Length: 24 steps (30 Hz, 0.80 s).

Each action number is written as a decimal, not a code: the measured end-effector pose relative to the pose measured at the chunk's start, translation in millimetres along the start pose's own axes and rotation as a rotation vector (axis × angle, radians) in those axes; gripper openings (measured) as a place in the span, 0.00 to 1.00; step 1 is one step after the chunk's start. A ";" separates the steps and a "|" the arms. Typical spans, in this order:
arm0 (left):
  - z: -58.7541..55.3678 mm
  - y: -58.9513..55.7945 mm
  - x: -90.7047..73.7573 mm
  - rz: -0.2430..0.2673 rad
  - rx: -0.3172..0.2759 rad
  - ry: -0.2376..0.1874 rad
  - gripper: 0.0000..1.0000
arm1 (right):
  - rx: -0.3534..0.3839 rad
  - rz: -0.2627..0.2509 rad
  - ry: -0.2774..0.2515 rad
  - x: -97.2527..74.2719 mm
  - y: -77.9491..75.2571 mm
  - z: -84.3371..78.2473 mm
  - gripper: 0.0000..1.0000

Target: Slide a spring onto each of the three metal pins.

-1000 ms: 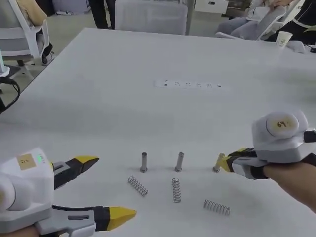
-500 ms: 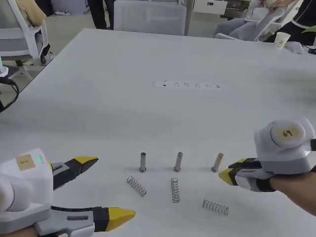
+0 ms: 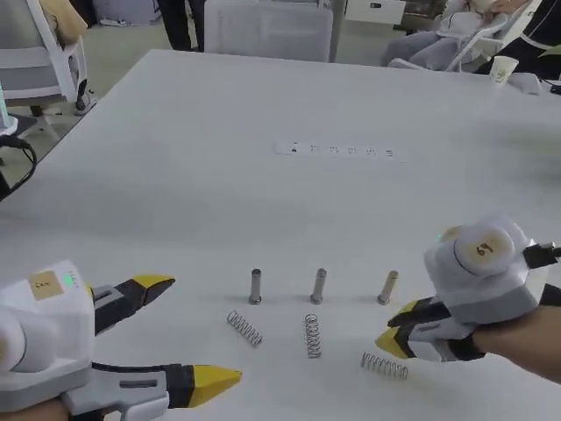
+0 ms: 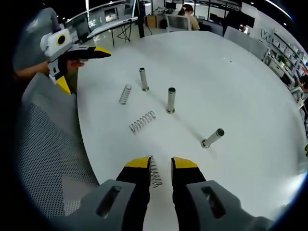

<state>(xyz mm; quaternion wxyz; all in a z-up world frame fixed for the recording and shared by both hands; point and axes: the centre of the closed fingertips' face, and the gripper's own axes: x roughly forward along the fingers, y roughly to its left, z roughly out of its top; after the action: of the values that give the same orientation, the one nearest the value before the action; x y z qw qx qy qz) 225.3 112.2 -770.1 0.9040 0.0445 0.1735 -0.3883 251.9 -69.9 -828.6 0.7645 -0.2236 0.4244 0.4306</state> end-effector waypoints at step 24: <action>-1.5 -1.1 1.4 -0.007 -0.003 0.002 0.80 | -0.197 0.064 0.188 26.5 17.3 -14.6 0.10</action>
<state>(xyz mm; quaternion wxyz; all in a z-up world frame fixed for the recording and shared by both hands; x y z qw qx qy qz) 225.0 110.8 -771.9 0.9025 0.0430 0.1750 -0.3912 237.7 -58.6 -858.3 0.6815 -0.3234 0.4568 0.4714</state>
